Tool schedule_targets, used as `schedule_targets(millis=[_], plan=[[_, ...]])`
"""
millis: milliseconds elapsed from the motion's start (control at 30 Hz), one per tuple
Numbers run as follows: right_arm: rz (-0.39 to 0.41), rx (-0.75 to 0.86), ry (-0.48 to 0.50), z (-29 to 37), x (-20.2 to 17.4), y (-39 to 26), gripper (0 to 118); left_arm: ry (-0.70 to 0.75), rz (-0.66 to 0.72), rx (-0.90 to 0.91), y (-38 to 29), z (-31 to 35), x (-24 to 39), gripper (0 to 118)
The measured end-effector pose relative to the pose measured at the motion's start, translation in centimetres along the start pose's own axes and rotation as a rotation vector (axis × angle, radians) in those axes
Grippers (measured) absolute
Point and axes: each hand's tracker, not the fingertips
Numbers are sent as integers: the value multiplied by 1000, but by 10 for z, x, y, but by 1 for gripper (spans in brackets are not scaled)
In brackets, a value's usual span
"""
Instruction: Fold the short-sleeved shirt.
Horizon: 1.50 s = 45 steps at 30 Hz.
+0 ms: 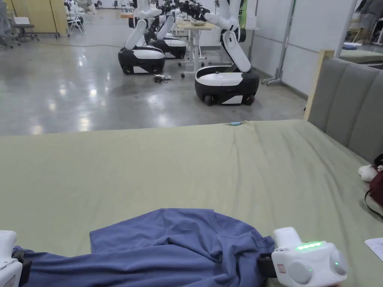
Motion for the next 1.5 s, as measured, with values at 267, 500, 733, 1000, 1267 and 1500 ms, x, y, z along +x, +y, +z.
schedule_targets(millis=[267,500,733,1000,1267,1500], plan=[[-24,6,64,36,-6,10,13,13,-26,-43,-4,-1,-6,3],[-59,180,106,148,29,69,13,30,-16,59,42,46,-46,3],[-5,401,99,252,38,162,13,118,-42,235,126,99,-79,3],[-87,635,42,335,61,248,13,212,27,400,221,137,-128,3],[-143,683,7,343,81,302,14,268,67,469,276,128,-148,3],[-157,561,8,244,59,271,14,249,96,329,229,44,-125,3]])
